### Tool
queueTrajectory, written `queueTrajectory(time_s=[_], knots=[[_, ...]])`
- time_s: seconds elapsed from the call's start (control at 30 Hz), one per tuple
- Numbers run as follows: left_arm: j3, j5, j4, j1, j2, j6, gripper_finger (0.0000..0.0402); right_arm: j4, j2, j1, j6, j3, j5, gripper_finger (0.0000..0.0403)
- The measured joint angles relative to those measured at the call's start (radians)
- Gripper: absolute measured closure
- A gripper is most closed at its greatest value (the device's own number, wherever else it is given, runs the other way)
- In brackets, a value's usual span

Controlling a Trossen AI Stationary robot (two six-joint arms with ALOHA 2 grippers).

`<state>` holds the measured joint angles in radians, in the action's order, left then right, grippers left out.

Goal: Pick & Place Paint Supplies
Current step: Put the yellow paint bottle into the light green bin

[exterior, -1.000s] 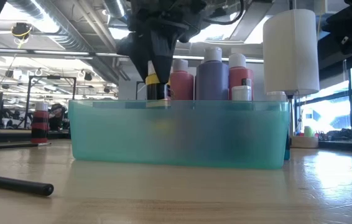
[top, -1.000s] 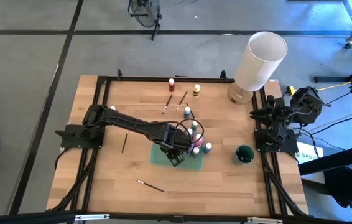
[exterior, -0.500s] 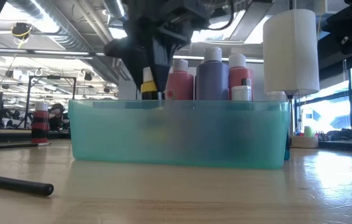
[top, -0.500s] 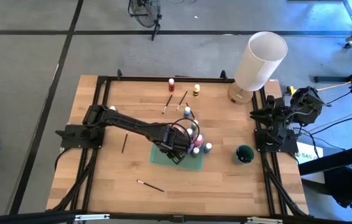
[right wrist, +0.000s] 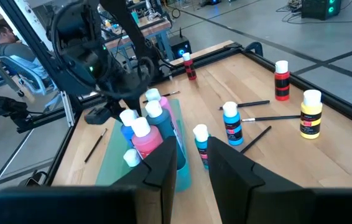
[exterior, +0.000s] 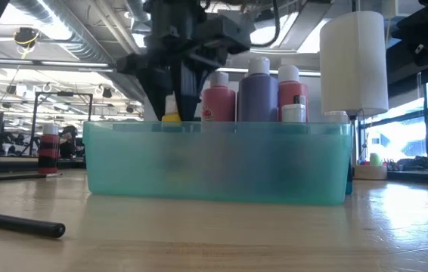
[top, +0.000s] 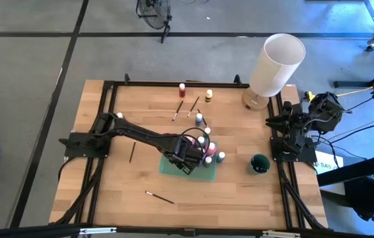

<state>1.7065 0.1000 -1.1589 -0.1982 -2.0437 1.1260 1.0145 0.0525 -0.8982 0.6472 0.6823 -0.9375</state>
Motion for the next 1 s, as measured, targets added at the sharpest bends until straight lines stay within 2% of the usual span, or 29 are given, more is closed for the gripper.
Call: queueTrajectory(time_s=[0.1,0.4,0.57,0.6,0.63,0.67,1.0], knots=[[0.004,-0.04,0.013,0.0,-0.029,-0.02,0.0256,0.001,0.0,0.0,0.0,0.0,0.0,0.0311],[0.003,-0.037,0.019,-0.005,-0.046,-0.022,0.0255,0.003,0.0,0.0,0.0,0.0,0.001,0.0311],[0.0,-0.055,0.04,-0.005,-0.056,-0.013,0.022,0.003,0.0,0.0,0.0,0.0,0.001,0.0311],[-0.003,-0.027,0.041,-0.009,-0.062,-0.015,0.0214,0.003,0.0,0.0,0.0,0.0,0.001,0.0311],[-0.004,-0.071,0.037,-0.005,-0.062,-0.012,0.0209,0.003,0.0,0.0,0.0,0.0,0.001,0.0311],[-0.005,-0.061,0.033,-0.009,-0.062,-0.009,0.0206,0.003,0.0,0.0,0.0,0.0,0.001,0.0311],[-0.004,-0.072,0.038,-0.01,-0.057,0.005,0.02,0.007,0.0,0.0,0.004,0.0,0.001,0.0311]])
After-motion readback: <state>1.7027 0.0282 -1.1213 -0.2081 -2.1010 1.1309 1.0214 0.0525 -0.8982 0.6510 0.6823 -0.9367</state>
